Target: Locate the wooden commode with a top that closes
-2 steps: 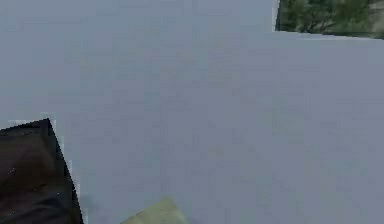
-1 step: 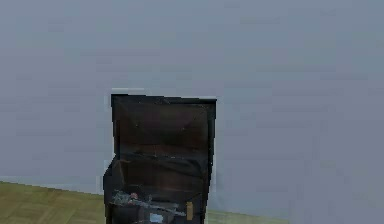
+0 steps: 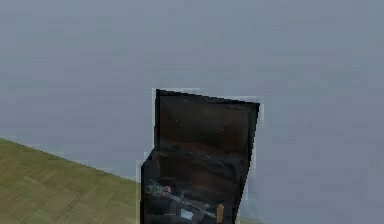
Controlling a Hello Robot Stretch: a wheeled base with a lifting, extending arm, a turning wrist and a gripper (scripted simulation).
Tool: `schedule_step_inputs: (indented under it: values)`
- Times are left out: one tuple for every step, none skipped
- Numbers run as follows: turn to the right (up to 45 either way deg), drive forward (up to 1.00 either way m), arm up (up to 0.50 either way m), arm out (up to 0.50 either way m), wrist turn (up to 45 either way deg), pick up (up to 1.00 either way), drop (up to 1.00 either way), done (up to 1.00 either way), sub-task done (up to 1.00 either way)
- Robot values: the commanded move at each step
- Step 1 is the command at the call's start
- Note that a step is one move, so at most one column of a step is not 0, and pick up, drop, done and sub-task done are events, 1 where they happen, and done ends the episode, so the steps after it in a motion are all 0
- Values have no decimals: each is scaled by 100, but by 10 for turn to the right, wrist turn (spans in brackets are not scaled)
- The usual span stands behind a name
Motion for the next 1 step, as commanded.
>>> schedule_step_inputs:
  values:
    - [0, 0, 0, 0, 0, 0, 0, 100, 0]
